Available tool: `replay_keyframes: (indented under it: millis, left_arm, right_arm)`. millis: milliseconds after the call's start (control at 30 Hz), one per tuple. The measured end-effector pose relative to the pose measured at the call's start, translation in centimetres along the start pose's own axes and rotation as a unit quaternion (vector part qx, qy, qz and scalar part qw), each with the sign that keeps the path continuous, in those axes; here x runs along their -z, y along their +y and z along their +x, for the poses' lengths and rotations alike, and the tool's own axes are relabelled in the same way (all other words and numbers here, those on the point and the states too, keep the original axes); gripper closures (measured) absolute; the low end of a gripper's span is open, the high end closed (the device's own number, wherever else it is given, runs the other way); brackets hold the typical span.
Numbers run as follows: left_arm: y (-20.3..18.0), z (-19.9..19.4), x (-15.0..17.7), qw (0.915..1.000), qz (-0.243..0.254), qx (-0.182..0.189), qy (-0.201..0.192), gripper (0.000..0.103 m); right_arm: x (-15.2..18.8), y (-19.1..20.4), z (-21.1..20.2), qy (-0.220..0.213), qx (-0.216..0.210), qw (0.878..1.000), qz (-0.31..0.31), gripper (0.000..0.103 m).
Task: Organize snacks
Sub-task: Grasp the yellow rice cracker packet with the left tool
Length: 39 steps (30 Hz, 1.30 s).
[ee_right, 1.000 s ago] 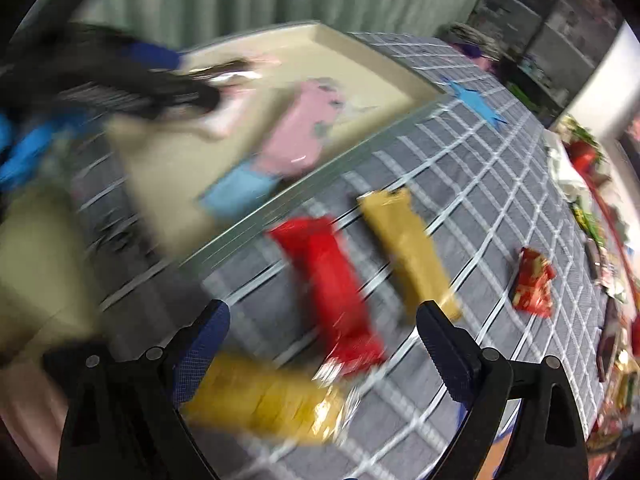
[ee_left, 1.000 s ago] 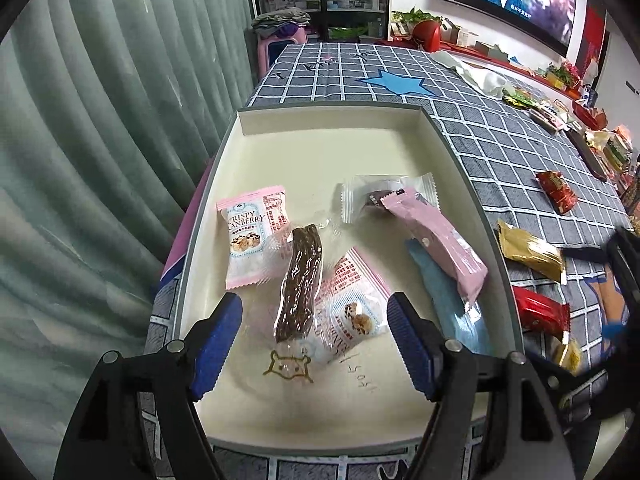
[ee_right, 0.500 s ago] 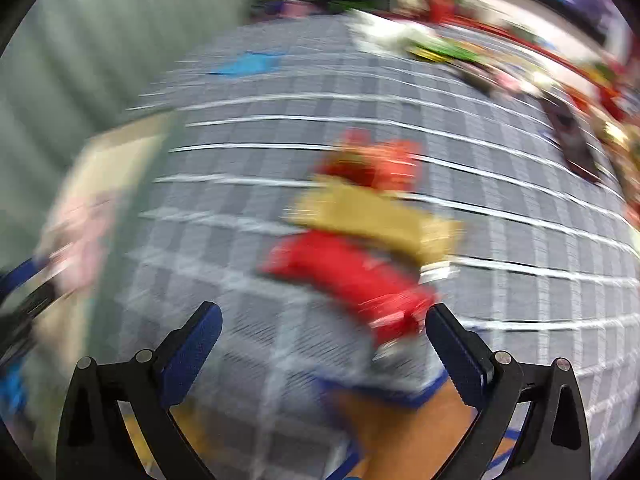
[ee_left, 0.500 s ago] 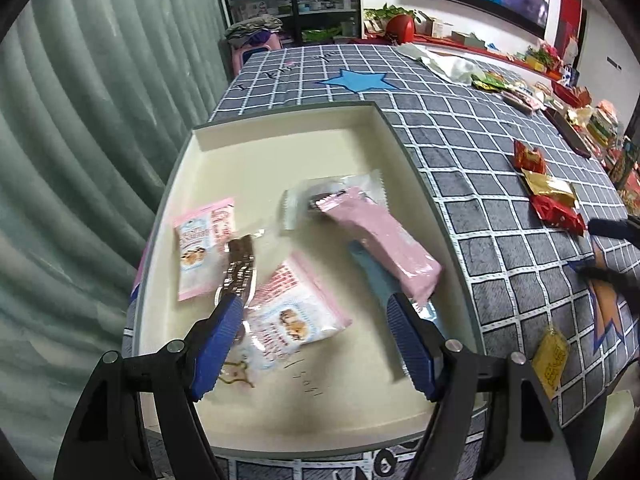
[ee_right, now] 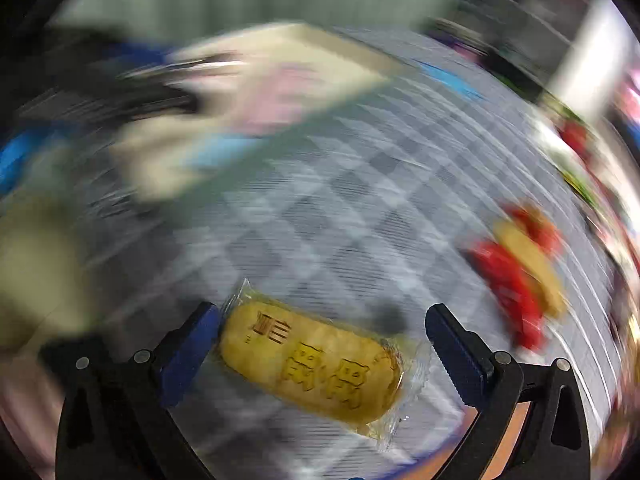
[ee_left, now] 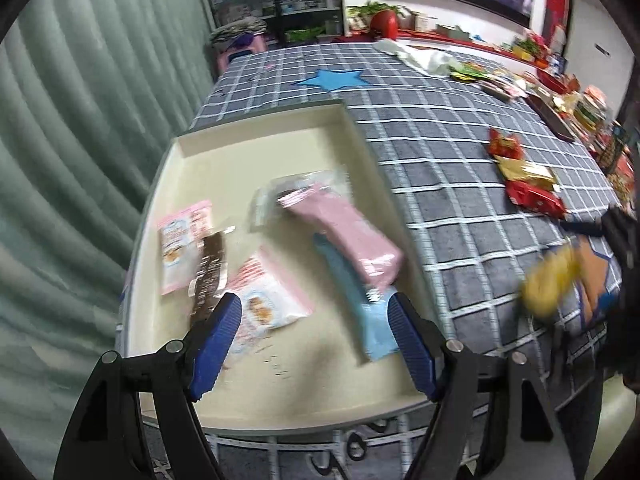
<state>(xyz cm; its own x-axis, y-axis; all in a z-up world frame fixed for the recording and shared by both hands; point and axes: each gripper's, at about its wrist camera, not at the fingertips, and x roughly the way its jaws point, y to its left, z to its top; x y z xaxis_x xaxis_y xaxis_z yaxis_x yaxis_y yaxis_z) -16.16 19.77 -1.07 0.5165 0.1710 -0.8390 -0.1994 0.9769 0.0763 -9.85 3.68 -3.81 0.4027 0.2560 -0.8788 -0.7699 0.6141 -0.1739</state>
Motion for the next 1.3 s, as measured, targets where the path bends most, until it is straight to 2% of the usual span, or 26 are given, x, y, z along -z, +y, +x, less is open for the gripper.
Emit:
replay_keyframes:
  millis: [33, 100, 167, 233, 333, 367, 433, 500, 600, 633, 700, 733, 933, 967, 1067, 1100, 1133, 1300]
  left_arm:
    - [-0.9, -0.2, -0.1, 0.9999, 0.011, 0.007, -0.004, 0.024]
    - [-2.4, -0.4, -0.2, 0.9993, 0.03, 0.02, -0.008, 0.023]
    - [-4.5, -0.6, -0.5, 0.9976, 0.058, 0.034, -0.012, 0.022]
    - [-7.1, -0.6, -0.8, 0.9947, 0.093, 0.042, -0.018, 0.022]
    - [-11.2, -0.7, -1.2, 0.9871, 0.151, 0.046, -0.029, 0.022]
    - [-12.3, -0.8, -1.3, 0.984, 0.168, 0.049, -0.033, 0.022]
    - [-15.1, -0.8, -1.5, 0.975, 0.21, 0.06, -0.042, 0.021]
    - [-17.8, -0.4, -1.8, 0.9635, 0.253, 0.066, -0.055, 0.02]
    - [-21.3, 0.7, -2.1, 0.9454, 0.312, 0.051, -0.077, 0.02]
    - [-22.4, 1.4, -2.3, 0.9399, 0.33, 0.05, -0.071, 0.02]
    - [-23.6, 2.5, -2.7, 0.9371, 0.341, 0.052, -0.052, 0.02]
    - [-24.0, 3.2, -2.8, 0.9369, 0.343, 0.055, -0.037, 0.02]
    - [-24.4, 4.5, -4.1, 0.9487, 0.307, 0.075, -0.003, 0.02]
    - [-24.2, 4.5, -4.2, 0.9513, 0.297, 0.081, 0.003, 0.023]
    - [-23.3, 4.5, -4.2, 0.9566, 0.26, 0.127, 0.035, 0.051]
    - [-23.0, 4.3, -4.1, 0.9594, 0.248, 0.127, 0.041, 0.058]
    - [-22.7, 4.3, -3.9, 0.9625, 0.24, 0.12, 0.041, 0.06]
    - [-18.5, 4.2, -2.9, 0.9818, 0.172, 0.072, 0.035, 0.061]
  right_arm:
    - [0.2, -2.5, 0.0, 0.006, 0.01, 0.998, 0.059, 0.0]
    - [1.3, -6.6, -0.7, -0.007, -0.019, 0.988, 0.15, 0.0]
    - [3.3, -10.1, -1.5, -0.015, -0.03, 0.971, 0.237, 0.0]
    - [5.5, -12.8, -2.0, -0.013, -0.012, 0.952, 0.307, 0.0]
    - [8.8, -15.6, -1.9, -0.001, 0.0, 0.926, 0.378, 0.0]
    - [9.5, -15.7, -2.4, -0.011, 0.009, 0.925, 0.38, 0.0]
    - [10.4, -15.9, -2.6, 0.001, 0.04, 0.925, 0.377, 0.0]
    - [10.9, -15.6, -2.9, 0.01, 0.06, 0.931, 0.359, 0.0]
    - [11.2, -14.4, -3.3, 0.017, 0.087, 0.942, 0.323, 0.0]
    - [11.1, -14.3, -3.3, 0.012, 0.085, 0.942, 0.325, 0.0]
    - [11.6, -14.9, -3.6, 0.006, 0.083, 0.942, 0.325, 0.0]
    - [11.6, -14.8, -3.7, 0.005, 0.083, 0.943, 0.321, 0.0]
    - [11.9, -14.5, -3.4, -0.007, 0.084, 0.947, 0.311, 0.0]
    - [11.9, -14.5, -3.4, -0.009, 0.084, 0.947, 0.309, 0.0]
    - [11.8, -14.7, -3.2, -0.014, 0.084, 0.948, 0.306, 0.0]
    - [11.8, -14.7, -3.3, -0.014, 0.084, 0.949, 0.305, 0.0]
    - [11.8, -14.7, -3.3, -0.015, 0.084, 0.949, 0.304, 0.0]
    - [11.8, -14.7, -3.3, -0.012, 0.077, 0.952, 0.295, 0.0]
